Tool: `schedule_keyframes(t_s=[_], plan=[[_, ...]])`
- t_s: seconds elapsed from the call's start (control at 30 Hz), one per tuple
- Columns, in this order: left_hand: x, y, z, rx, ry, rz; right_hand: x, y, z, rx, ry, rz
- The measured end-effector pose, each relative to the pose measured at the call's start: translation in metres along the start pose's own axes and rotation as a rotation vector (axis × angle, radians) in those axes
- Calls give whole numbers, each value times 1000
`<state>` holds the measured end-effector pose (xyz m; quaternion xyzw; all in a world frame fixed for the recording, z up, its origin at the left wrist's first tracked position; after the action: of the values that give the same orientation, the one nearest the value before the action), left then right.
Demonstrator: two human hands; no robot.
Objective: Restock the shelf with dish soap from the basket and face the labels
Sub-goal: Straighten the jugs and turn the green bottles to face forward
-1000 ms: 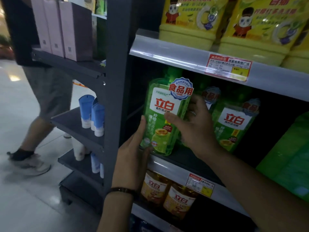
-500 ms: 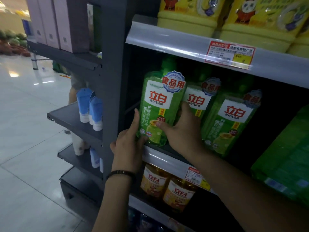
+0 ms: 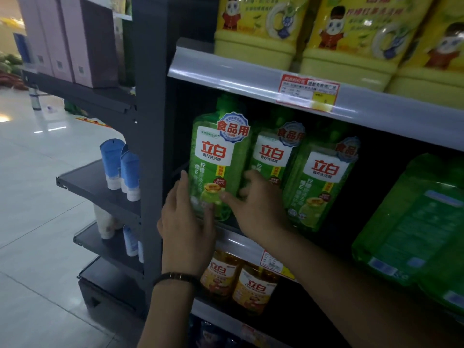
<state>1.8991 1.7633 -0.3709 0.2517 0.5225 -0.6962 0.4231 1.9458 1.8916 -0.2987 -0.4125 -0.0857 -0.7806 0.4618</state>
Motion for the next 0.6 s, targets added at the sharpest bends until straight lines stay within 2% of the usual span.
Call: schedule_keyframes(t_s=[0.1,0.17,0.27,0.4,0.47,0.6], plan=[[-25,20,4,-121,54,-10,-5,31,28,4,2,25],[-44,31,3,-99,98,-68,-15,58,56,-35,-36,21],[-72,55,-9,53,168,-141,-44,98,106,-106,-95,-61],[-106,92,-38,328,325,-62,-94,143,167,-284,-211,-212],[-123,105,-58,422,309,-101,-120,160,185,-352,-275,-287],[-156,115,-95,611,317,-160,-155,172,200,-375,-371,-369]])
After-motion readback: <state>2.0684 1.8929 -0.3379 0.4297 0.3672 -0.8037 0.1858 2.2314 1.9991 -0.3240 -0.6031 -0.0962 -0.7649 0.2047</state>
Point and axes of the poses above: each hand's wrist, its own y-axis away from the middle knuckle, its own z-axis out of the back of the hand, x = y × z, the point moved 2 cm from there along -y, towards the middle knuckle, and after that the axes turned 3 degrees about -z, right-handed, at the moved point
